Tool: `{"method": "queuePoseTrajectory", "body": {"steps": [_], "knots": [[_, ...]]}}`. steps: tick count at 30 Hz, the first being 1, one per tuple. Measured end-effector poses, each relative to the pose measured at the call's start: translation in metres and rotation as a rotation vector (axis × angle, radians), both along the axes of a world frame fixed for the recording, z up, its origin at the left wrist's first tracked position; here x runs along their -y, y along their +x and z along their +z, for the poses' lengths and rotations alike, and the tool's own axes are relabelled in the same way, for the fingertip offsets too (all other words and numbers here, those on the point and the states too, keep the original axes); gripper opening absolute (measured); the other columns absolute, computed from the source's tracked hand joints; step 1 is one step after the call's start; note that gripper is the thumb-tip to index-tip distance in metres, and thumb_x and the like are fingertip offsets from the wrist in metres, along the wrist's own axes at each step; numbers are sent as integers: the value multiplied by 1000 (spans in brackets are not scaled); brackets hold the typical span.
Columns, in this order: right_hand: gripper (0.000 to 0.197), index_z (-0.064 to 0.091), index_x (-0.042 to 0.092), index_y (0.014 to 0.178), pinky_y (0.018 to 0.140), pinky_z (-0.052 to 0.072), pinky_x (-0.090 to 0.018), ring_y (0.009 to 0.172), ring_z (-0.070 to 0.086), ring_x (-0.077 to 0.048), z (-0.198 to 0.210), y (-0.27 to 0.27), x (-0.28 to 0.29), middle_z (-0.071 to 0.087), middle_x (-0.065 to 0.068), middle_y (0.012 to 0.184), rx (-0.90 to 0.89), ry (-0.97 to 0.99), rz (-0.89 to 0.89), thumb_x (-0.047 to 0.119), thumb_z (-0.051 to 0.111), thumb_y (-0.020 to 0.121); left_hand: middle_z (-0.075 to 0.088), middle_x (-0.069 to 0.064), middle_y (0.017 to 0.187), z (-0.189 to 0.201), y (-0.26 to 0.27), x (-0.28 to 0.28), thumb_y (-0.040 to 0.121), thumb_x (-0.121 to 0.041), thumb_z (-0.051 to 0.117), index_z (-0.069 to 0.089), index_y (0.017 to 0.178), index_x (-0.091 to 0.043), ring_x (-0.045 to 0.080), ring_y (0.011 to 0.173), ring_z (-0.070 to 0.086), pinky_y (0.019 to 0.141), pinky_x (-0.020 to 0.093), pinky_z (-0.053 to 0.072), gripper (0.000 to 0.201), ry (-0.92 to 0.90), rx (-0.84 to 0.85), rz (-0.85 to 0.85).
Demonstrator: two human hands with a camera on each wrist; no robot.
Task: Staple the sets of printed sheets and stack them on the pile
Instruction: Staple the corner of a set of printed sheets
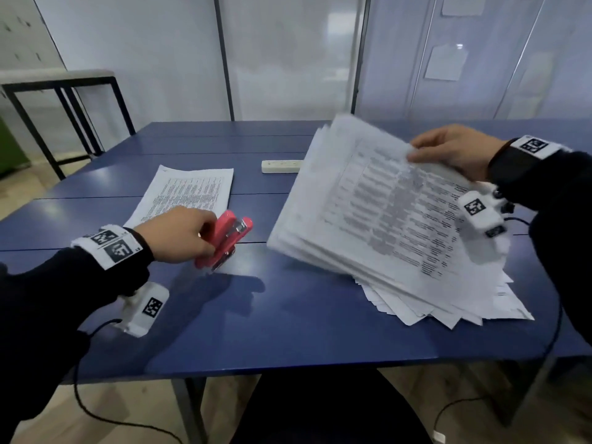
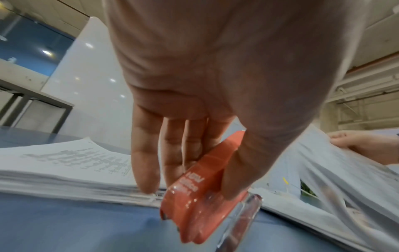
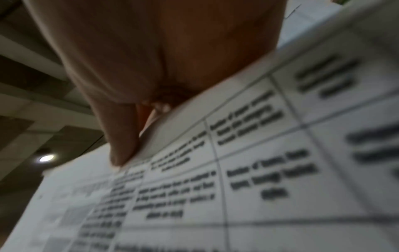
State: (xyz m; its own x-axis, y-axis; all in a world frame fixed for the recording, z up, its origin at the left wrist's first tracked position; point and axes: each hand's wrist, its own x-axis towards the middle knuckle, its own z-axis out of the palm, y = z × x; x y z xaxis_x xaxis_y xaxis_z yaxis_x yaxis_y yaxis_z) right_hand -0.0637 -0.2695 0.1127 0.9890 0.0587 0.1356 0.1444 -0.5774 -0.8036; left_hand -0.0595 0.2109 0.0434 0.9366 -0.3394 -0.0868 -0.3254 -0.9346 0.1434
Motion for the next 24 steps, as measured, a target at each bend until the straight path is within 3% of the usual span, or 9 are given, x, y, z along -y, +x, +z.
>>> {"method": "queuePoseTrajectory", "body": {"steps": [4, 7, 9, 11, 12, 15, 18, 21, 24], "knots": [[8, 81, 26, 80, 70, 45, -20, 66, 57, 0, -18, 17, -36, 73, 13, 75, -80, -488, 128, 31, 82, 87, 69, -6, 81, 10, 4, -1, 59, -41, 64, 62, 79, -23, 20, 83, 64, 80, 37, 53, 27, -104, 18, 19], [10, 78, 37, 77, 78, 46, -27, 75, 66, -4, -42, 26, -67, 77, 15, 80, -71, -601, 140, 35, 84, 85, 70, -8, 82, 7, 3, 1, 62, -39, 67, 64, 80, -23, 18, 84, 64, 80, 36, 54, 24, -104, 12, -5], [14, 77, 36, 99, 85, 48, -29, 92, 70, -12, -57, 26, -86, 78, 12, 95, -54, -667, 112, 36, 83, 86, 69, -8, 82, 1, 2, 4, 70, -30, 76, 64, 82, -23, 18, 84, 64, 79, 36, 53, 18, -89, 6, -3], [56, 61, 28, 137, 101, 45, -33, 119, 62, -21, -73, 24, -106, 68, 3, 128, -30, -769, 105, 42, 81, 86, 69, -9, 84, -5, 4, 6, 74, -22, 80, 64, 85, -24, 18, 85, 64, 80, 37, 53, 19, -81, 20, -6], [71, 51, 27, 146, 110, 40, -36, 130, 55, -24, -80, 22, -118, 59, -1, 142, -5, -803, 122, 47, 81, 85, 68, -9, 85, -7, 5, 7, 76, -22, 81, 63, 86, -25, 19, 87, 63, 81, 37, 52, 21, -81, 31, -14], [79, 46, 33, 150, 118, 34, -44, 141, 43, -22, -101, 11, -156, 45, 3, 155, -53, -858, 340, 61, 76, 83, 69, -9, 92, -9, 9, 17, 84, -27, 80, 61, 93, -26, 20, 92, 63, 85, 36, 50, 21, -109, 45, -56], [90, 38, 36, 156, 120, 30, -42, 144, 39, -21, -118, -2, -177, 40, 7, 159, -227, -876, 506, 67, 76, 80, 70, -8, 96, -7, 13, 32, 87, -33, 77, 60, 100, -30, 20, 93, 64, 89, 37, 51, 22, -148, 53, -84], [105, 28, 28, 161, 120, 30, -36, 145, 38, -18, -121, -6, -173, 39, 8, 161, -218, -794, 505, 62, 82, 77, 72, -11, 95, -8, 16, 47, 84, -38, 79, 64, 109, -29, 16, 91, 67, 89, 36, 53, 31, -180, 52, -115], [118, 25, 21, 162, 117, 32, -30, 143, 42, -15, -124, -4, -156, 41, 9, 159, -263, -654, 407, 55, 90, 70, 73, -9, 95, -12, 16, 65, 81, -39, 82, 65, 104, -27, 15, 89, 67, 85, 34, 54, 31, -162, 36, -183]]}}
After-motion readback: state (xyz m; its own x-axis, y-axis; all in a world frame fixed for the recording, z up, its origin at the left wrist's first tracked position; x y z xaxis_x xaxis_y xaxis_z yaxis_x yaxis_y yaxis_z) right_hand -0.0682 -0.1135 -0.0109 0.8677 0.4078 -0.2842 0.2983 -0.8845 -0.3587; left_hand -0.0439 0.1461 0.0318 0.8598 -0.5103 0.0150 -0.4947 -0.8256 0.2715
